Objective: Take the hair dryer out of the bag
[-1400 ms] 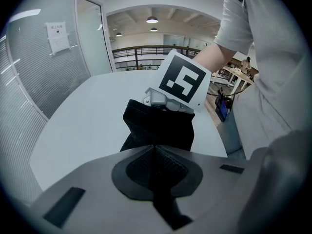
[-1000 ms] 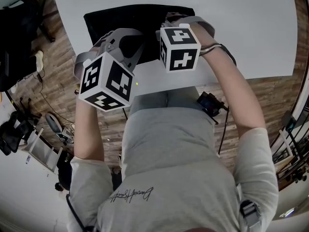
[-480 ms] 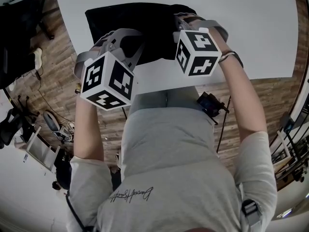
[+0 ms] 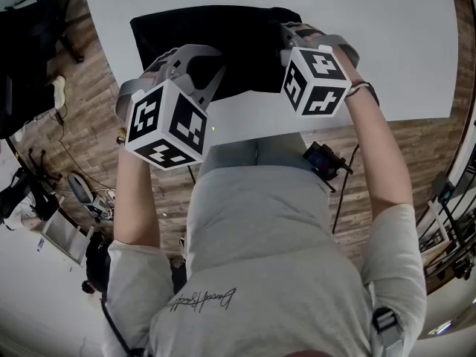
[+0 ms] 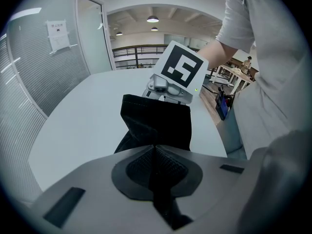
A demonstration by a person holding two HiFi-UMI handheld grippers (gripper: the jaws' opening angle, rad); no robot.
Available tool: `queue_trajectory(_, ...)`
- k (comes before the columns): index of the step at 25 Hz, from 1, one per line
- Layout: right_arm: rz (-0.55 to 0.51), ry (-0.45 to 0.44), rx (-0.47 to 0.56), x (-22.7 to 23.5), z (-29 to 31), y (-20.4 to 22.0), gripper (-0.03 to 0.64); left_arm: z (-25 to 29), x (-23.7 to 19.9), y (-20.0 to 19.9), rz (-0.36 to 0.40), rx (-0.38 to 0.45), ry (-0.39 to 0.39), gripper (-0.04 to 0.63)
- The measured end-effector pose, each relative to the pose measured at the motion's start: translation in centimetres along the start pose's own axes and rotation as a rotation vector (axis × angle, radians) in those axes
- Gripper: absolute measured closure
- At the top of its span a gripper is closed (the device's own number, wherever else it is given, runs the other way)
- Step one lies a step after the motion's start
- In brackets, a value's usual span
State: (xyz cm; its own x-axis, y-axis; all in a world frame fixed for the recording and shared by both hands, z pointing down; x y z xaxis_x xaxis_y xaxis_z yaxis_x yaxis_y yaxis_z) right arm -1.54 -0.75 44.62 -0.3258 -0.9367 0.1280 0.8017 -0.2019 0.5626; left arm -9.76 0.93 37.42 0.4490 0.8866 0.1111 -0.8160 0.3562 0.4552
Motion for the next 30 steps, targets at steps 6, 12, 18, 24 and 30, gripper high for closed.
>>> queue_trajectory(6, -0.018, 0.005, 0.003, 0.1, 0.3, 0.2, 0.395, 0.2, 0.3, -0.2, 0.007, 0.000, 0.001, 0.576)
queue_trajectory(12, -0.009, -0.086, -0.060, 0.4, 1.1, 0.0, 0.388, 0.4, 0.7, -0.5, 0.017, -0.001, 0.008, 0.575)
queue_trajectory(18, -0.041, -0.061, -0.036, 0.0, 1.0, -0.2, 0.413, 0.5, 1.0, -0.4, 0.019, -0.001, 0.013, 0.576)
queue_trajectory(24, -0.035, -0.038, 0.009, -0.1, 0.3, -0.4, 0.420, 0.6, 1.0, -0.4, 0.012, 0.001, 0.014, 0.575)
queue_trajectory(30, -0.020, -0.040, 0.009, -0.4, -0.3, -0.2, 0.420, 0.7, 1.2, -0.3, 0.008, 0.000, 0.019, 0.576)
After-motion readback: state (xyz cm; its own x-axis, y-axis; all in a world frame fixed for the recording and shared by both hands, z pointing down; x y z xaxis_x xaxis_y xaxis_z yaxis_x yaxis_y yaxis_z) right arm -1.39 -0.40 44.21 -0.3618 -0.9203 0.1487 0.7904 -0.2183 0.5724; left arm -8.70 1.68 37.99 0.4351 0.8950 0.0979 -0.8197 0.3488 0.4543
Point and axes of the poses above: the fingertips, and each gripper's own axes: z forward along the fingers, x to its right, y out of its underside, the point moved 5 cm from there along -z, backward along the fingers, and after that the axes turned 7 degrees about -y, right-handed, at the moved point
